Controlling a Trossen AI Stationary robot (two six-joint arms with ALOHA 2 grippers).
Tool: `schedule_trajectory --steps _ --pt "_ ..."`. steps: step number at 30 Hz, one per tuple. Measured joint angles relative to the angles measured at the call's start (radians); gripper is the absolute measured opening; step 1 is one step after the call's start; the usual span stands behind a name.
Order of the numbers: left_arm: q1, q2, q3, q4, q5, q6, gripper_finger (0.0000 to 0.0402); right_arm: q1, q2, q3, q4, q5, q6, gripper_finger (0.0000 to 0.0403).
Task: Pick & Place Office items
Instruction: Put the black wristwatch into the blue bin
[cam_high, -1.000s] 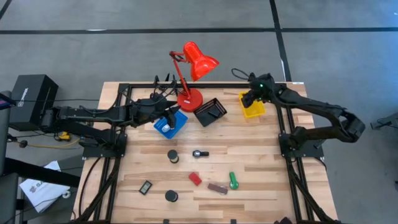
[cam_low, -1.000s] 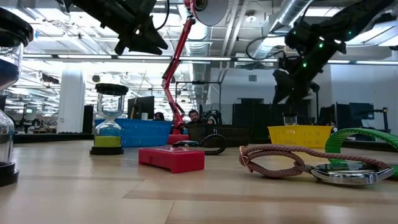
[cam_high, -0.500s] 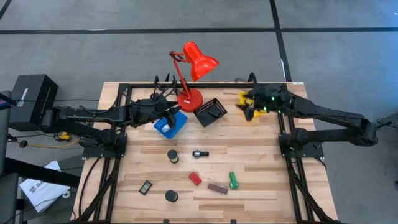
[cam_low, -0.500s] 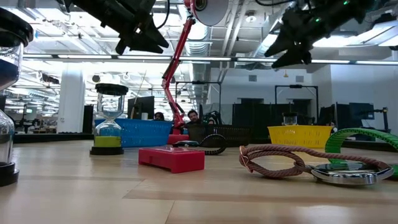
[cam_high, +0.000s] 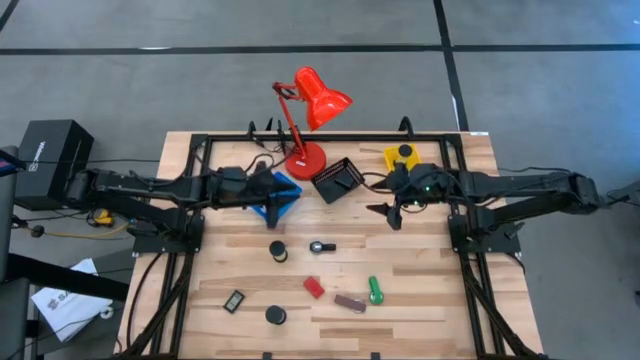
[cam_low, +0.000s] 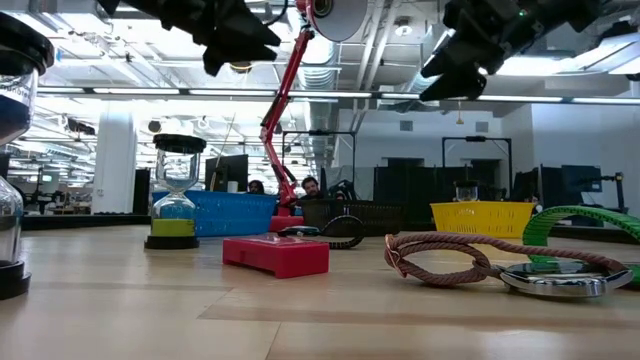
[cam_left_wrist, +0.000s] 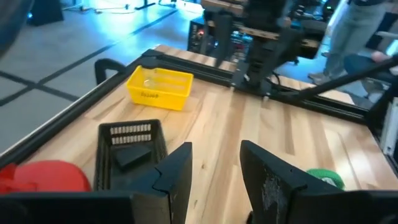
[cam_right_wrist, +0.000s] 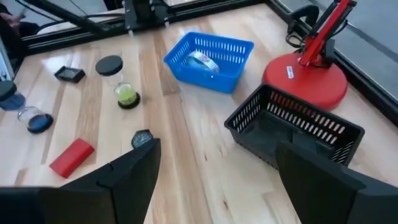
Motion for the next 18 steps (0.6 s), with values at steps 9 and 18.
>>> schedule_trajectory --steps 9,18 --pt "-0.111 0.119 -0.001 0.179 0.145 0.262 0.0131 -0.01 0.068 0.001 -0.035 -0.004 0.026 0.0304" --pt "-0.09 0.399 0.131 0.322 0.145 0.323 0.0166 -0.01 0.091 0.021 -0.003 -0.004 0.018 0.0304"
